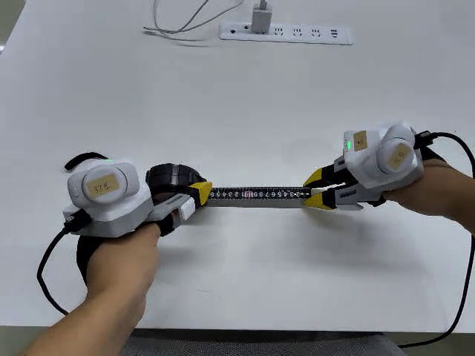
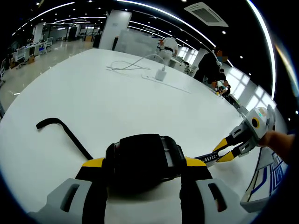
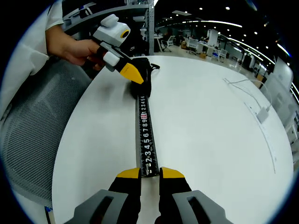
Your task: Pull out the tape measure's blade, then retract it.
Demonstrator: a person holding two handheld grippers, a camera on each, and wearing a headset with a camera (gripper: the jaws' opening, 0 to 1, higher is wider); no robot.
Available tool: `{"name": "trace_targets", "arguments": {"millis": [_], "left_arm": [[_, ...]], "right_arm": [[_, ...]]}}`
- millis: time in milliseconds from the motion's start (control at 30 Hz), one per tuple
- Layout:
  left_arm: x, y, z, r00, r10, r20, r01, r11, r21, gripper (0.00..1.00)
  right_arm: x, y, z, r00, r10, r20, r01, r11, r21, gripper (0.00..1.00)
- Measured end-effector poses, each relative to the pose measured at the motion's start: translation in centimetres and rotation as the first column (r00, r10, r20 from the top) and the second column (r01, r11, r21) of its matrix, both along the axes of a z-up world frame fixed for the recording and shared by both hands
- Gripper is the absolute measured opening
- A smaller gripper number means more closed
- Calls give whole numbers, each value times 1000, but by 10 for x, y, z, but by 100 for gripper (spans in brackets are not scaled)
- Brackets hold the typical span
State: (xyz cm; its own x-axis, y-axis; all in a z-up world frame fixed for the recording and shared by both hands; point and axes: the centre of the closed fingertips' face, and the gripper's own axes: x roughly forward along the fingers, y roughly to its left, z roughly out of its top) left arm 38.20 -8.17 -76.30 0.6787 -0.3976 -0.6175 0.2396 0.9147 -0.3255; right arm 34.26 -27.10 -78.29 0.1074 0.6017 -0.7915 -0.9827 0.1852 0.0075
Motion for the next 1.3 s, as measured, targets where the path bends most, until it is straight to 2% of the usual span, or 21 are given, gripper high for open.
{"name": "trace_targets", "arguments": {"millis": [367, 633, 1300], "left_arm": [[0, 0, 0, 1000, 2, 0, -2, 1000, -6, 59], [0, 0, 0, 1000, 1, -1, -1, 1000, -10, 59], [0, 0, 0, 1000, 3, 2, -3, 1000, -16, 59]], "right_arm": [[3, 25, 1, 1000, 1, -4, -1, 999, 40, 10], [5, 34, -1, 1000, -6, -18, 7, 998, 69, 10], [10, 66, -4, 1000, 15, -18, -13, 995, 101, 10]]}}
